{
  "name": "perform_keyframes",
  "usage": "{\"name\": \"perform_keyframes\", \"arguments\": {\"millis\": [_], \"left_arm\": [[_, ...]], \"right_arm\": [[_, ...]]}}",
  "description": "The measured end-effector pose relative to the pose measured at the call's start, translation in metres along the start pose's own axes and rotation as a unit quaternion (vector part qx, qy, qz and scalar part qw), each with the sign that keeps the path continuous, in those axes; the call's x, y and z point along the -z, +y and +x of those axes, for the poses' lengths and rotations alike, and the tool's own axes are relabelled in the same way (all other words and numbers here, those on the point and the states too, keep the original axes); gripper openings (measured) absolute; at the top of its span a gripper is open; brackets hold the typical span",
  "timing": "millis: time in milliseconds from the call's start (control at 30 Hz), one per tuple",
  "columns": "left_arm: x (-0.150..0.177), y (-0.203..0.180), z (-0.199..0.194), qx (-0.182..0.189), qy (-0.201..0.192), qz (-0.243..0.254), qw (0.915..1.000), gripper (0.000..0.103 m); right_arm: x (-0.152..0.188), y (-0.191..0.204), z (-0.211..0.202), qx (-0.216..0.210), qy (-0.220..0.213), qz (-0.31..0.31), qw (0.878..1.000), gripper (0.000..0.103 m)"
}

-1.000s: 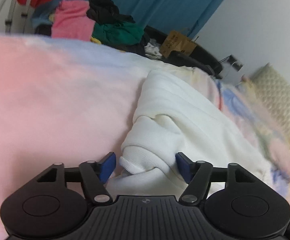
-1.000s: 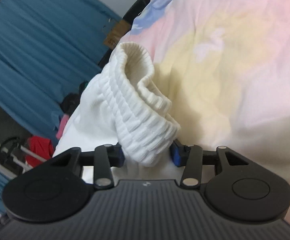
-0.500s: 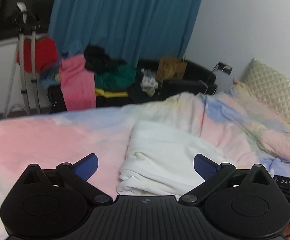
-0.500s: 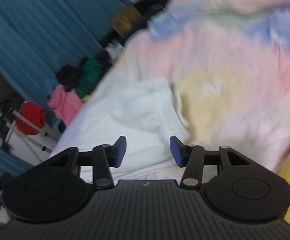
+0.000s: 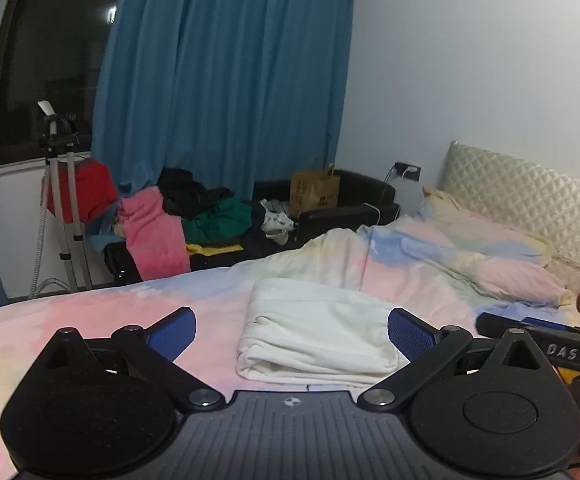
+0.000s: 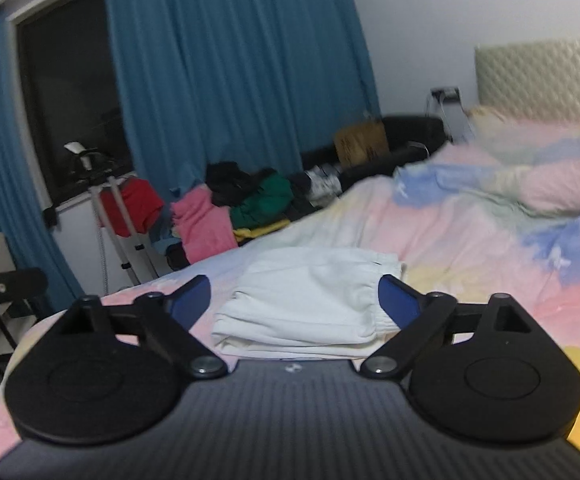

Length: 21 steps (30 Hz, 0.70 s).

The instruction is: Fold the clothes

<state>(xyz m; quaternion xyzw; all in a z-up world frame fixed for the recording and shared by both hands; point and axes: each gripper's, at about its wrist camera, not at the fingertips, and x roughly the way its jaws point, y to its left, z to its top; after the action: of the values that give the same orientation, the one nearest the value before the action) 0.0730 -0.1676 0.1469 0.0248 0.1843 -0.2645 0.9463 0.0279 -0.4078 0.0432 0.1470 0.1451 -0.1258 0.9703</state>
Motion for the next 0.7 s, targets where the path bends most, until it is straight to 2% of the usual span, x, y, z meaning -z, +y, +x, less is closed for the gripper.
{"name": "perform_keyframes", "arguments": {"millis": [133,267,400,700], "left_arm": [[0.028,-0.007,-0.031,-0.019,-0.03,0.012,0.9993,0.103],[0.051,-0.008,-0.044,-0.034,-0.037,0.017,0.9986,0.103],[0.069,-0.006,-0.042,-0.041,-0.038,0.021,0.9982,0.103],[0.111,0.013,-0.022,-0.051,-0.042,-0.007,0.9978,0.103]], "right_arm": [[0.019,0.014,-0.017,-0.004,-0.019,-0.023,1.0,0.092],[0.041,0.025,-0.021,-0.002,-0.035,-0.032,0.999,0.092],[0.066,0.035,-0.014,0.011,-0.041,-0.047,0.998,0.092],[0.103,0.044,0.007,0.038,-0.035,-0.08,0.995,0.092]]}}
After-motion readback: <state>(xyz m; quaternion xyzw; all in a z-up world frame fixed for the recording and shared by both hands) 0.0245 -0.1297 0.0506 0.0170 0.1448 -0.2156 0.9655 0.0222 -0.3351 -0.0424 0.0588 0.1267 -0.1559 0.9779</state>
